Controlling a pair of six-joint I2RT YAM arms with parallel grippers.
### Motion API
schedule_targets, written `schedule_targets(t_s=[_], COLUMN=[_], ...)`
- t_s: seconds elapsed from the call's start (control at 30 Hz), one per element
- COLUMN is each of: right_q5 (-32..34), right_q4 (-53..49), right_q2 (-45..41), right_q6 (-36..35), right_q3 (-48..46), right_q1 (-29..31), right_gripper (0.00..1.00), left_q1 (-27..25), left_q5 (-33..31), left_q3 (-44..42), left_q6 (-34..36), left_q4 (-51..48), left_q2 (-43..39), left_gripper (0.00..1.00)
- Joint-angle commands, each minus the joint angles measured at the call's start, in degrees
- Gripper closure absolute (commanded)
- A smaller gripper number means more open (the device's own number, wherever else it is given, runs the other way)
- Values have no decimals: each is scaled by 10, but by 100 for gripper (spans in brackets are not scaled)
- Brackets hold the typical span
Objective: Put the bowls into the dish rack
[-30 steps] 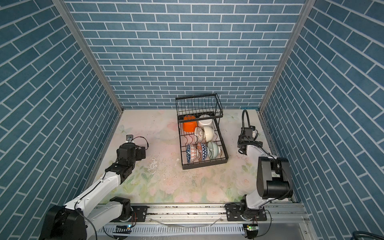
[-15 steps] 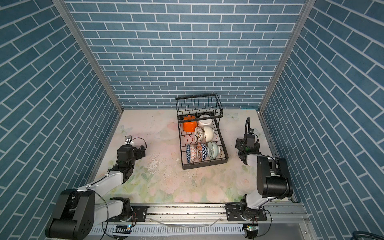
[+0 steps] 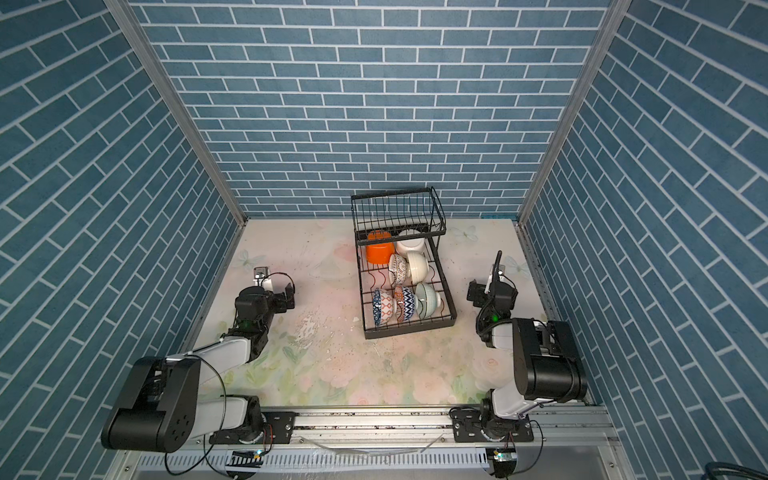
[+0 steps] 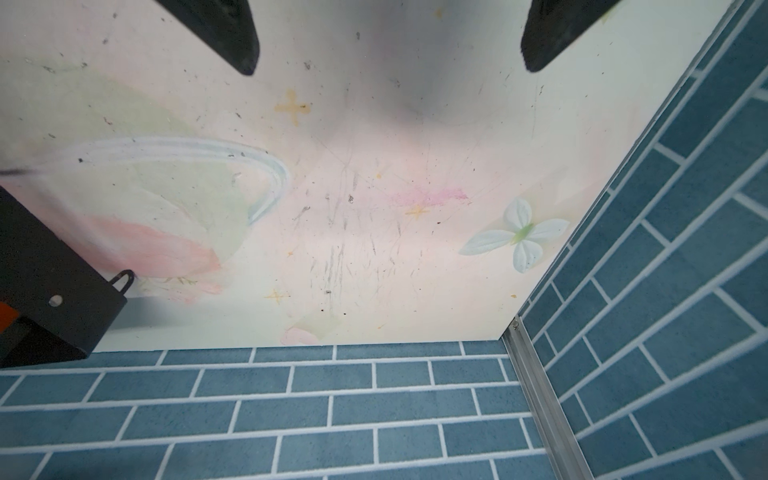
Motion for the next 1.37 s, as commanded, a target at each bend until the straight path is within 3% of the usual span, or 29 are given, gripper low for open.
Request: schedule_targets(t_s=[0.0,0.23,0.43,0.63,1.1,1.2,1.33], right_q5=[-7,-4,-2,-1,-3,-46,7], right_q4=[27,30,31,31,28,40,37], right_q2=[2,2,1,3,3,2,3], right_q6=[-19,-20,-20,-19,-19,-38,-14], right_q3=[-8,-9,-10,-9,-7,-14,-13], right_q1=[-2,-2,-1,-1,-1,-1,-1], right_gripper=[1,1,1,1,1,1,1], left_q1=[5,15,25,24,24,24,24], left_q5=[20,31,16,-31,-31,-31,-29], left_q3=[11,25,-12,4,4,5,3], left_q6=[26,37,31,15,14,14,14], left_q4=[33,44,216,171,168,168,170], left_q2=[9,33,137,131,129,129,129], left_gripper=[0,0,0,0,0,1,0])
